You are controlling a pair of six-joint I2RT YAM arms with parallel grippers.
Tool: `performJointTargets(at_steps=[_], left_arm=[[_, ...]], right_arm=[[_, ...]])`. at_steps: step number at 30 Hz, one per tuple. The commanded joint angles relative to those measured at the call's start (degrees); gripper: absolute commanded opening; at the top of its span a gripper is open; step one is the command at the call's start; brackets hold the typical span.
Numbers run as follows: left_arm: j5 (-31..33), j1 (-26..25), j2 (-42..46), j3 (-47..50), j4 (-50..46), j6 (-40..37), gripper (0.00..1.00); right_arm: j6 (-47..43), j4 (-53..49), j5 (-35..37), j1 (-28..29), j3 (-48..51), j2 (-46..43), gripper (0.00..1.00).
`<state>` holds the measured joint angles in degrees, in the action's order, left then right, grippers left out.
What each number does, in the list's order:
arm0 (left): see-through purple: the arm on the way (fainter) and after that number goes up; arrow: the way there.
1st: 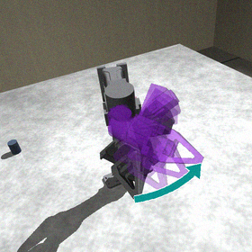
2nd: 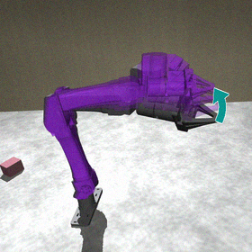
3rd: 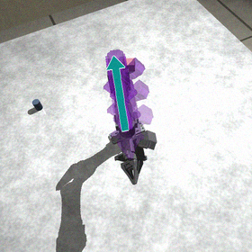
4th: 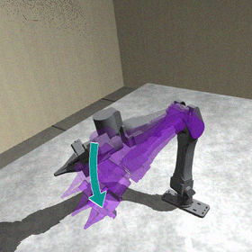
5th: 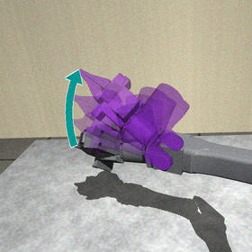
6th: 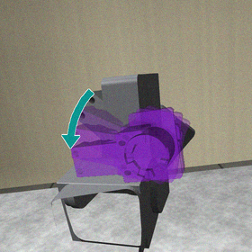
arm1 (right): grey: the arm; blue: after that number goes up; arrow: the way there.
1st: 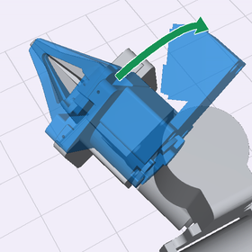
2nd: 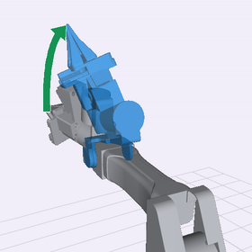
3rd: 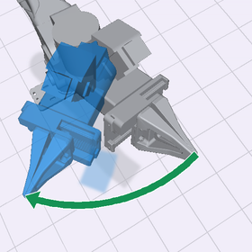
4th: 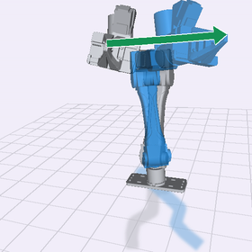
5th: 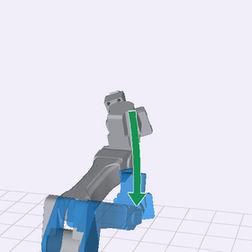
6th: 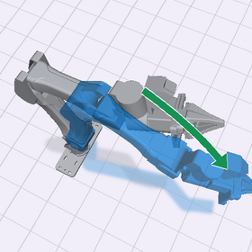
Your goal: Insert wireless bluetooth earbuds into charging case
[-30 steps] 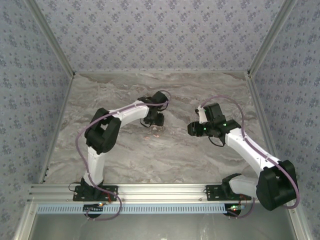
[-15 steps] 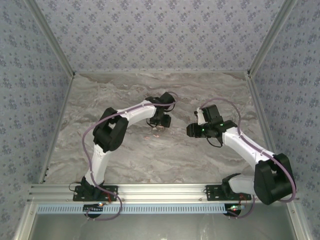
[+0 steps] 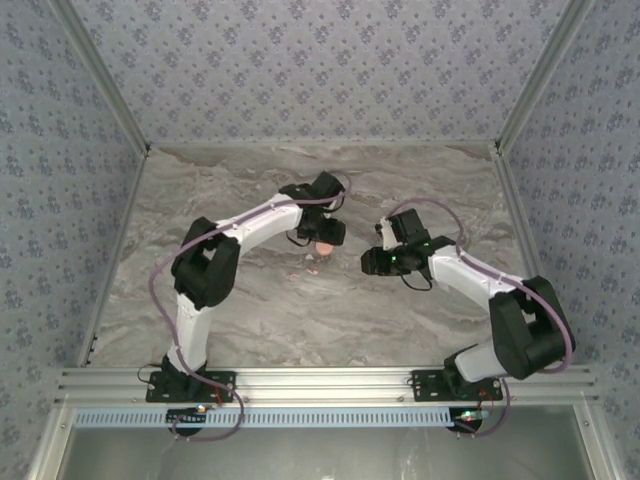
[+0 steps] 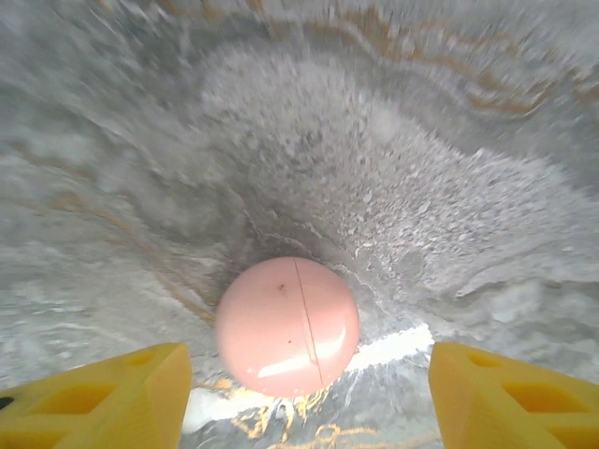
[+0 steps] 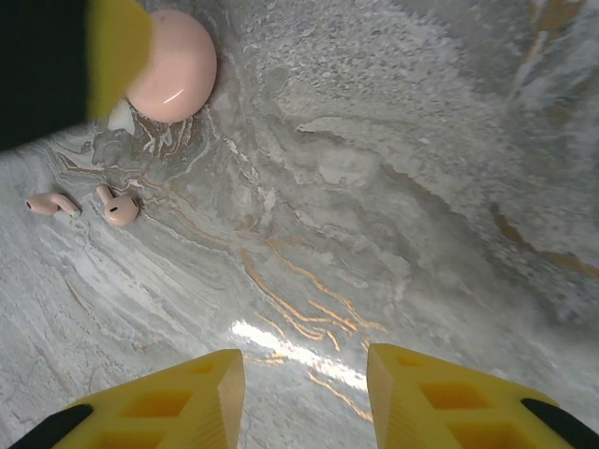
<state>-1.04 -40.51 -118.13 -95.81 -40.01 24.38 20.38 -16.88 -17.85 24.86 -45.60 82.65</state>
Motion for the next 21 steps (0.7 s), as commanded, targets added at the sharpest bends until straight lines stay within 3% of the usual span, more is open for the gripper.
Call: performJointTargets(at_steps=[1,6,11,21], left_arm=[[-2.3,3.1,4.6,1.6,0.8,-1.3,0.62],[-5.8,7.3,5.2,4.8,4.5,-1.6,0.48],[-9.7,9.6,3.6,6.9,8.3,-1.4,0.42],[-13.3,9.9,-1.5,6.6,9.7,-1.4,0.33]], right_arm=[[2.1,2.3,-1.1,1.4,-3.5,4.0,0.40],[5.0,3.3,-1.1,3.9,-9.2,11.9,0.36],[8.4,2.1,0.5,6.1,-15.7,19.3,0.29],[10.4,2.9,-0.6,6.9,-19.4,25.0,0.18]])
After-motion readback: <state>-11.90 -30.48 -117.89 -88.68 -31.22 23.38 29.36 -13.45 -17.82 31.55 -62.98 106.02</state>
